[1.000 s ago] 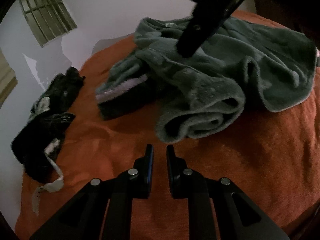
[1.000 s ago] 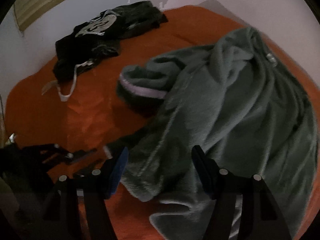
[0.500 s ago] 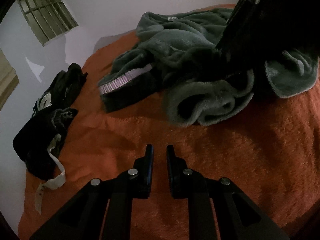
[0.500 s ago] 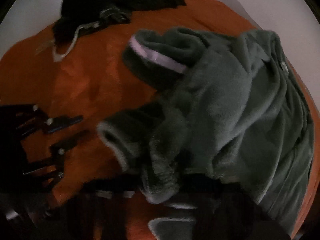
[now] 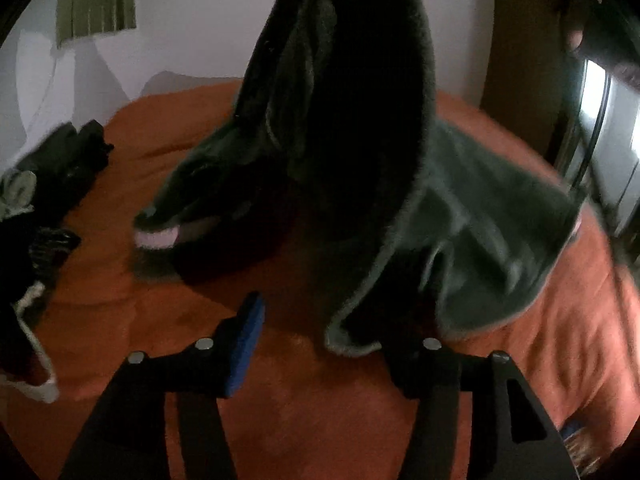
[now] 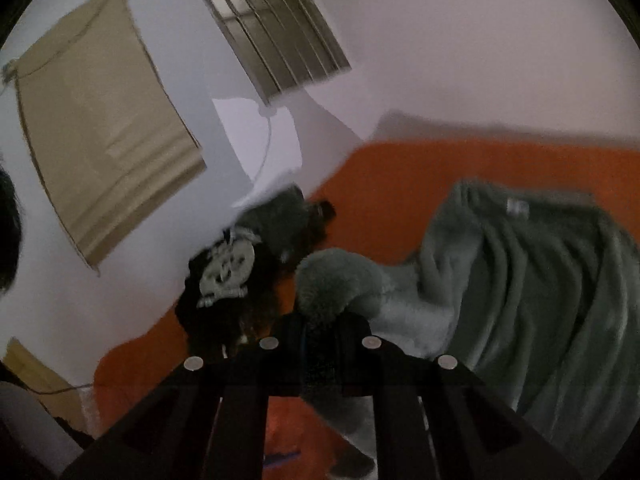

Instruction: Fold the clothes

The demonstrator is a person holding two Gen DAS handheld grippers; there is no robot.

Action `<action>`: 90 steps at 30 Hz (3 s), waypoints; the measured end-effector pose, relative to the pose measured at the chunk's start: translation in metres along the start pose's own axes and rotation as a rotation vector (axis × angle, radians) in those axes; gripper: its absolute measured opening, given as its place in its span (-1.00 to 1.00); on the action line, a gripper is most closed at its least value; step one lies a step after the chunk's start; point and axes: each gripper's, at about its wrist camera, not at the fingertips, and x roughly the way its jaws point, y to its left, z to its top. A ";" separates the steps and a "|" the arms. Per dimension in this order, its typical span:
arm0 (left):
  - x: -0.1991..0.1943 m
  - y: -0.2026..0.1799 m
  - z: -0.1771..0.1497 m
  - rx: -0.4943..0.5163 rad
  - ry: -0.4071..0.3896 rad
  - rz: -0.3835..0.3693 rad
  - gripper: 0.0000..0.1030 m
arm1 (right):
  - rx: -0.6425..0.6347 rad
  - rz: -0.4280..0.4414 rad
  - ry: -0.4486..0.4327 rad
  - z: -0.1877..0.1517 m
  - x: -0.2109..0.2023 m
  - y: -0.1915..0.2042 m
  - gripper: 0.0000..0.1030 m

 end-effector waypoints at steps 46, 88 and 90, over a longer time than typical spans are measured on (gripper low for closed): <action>0.027 0.057 -0.056 0.248 -0.027 0.496 -0.02 | 0.454 -0.149 0.406 -0.232 -0.015 -0.143 -0.78; -0.073 0.170 -0.013 -0.397 -0.048 0.003 0.34 | 0.387 -0.215 0.552 -0.173 0.075 -0.139 0.14; -0.081 0.176 -0.025 -0.381 -0.030 0.039 0.34 | 0.384 -0.217 0.582 -0.189 0.078 -0.138 0.14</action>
